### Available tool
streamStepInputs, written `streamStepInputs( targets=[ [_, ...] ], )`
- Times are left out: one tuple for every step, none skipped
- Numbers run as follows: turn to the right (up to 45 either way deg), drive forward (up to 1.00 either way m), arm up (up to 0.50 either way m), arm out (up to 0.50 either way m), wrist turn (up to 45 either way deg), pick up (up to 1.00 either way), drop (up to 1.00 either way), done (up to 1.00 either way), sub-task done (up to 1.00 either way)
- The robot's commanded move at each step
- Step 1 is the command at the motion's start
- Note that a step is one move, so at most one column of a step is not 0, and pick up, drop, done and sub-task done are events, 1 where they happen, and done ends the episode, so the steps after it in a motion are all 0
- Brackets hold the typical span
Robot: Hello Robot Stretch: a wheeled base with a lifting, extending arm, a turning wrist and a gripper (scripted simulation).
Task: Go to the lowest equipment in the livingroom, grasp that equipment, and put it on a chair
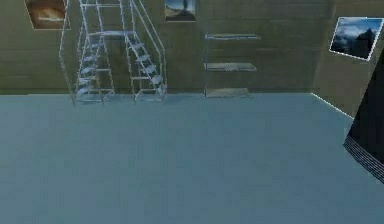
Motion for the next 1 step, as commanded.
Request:
streamStepInputs(
  targets=[
    [30.0, 0.0, 0.0, 0.0, 0.0, 0.0, 0.0, 0.0, 0.0]
  ],
)
